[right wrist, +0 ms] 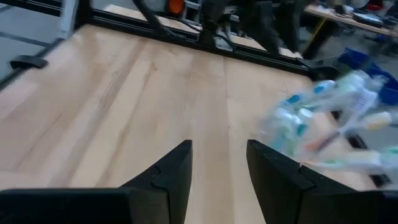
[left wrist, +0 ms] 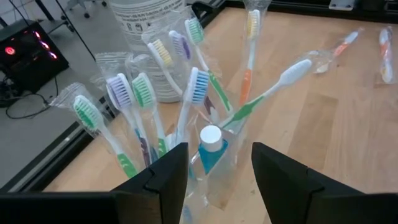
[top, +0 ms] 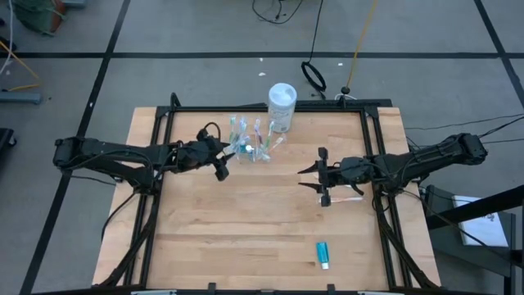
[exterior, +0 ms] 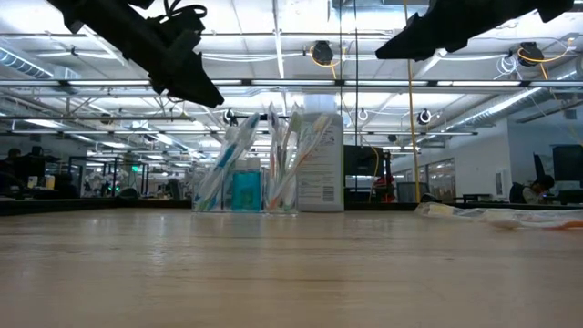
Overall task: Pick & Place toothbrushing station
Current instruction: Put the orange toothbrush into the transparent organizer
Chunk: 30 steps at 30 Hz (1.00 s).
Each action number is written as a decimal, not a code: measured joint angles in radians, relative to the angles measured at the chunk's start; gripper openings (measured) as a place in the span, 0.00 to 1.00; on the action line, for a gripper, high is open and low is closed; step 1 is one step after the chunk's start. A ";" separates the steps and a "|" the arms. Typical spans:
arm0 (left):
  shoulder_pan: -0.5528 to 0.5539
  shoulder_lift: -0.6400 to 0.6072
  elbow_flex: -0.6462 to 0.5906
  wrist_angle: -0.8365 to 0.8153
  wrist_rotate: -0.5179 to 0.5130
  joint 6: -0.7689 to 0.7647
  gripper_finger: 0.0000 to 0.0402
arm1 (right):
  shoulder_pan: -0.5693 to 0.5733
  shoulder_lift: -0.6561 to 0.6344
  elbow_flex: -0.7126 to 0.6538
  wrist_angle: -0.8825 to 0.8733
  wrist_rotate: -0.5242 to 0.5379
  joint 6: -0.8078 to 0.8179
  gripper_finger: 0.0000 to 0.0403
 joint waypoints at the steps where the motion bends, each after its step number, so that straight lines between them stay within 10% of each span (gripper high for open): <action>1: 0.000 0.000 0.000 0.000 -0.001 0.000 0.46 | 0.000 0.000 0.000 -0.008 0.026 0.006 0.36; 7: 0.000 0.000 0.000 0.000 0.000 -0.005 0.46 | -0.016 0.000 0.000 -0.316 0.223 0.162 0.36; 14: 0.000 0.000 0.000 0.000 0.000 -0.007 0.46 | -0.100 0.088 -0.002 -0.698 0.103 0.525 0.36; 30: 0.000 0.000 0.000 0.002 0.001 -0.005 0.46 | -0.257 0.368 -0.077 -0.574 -0.005 0.516 0.31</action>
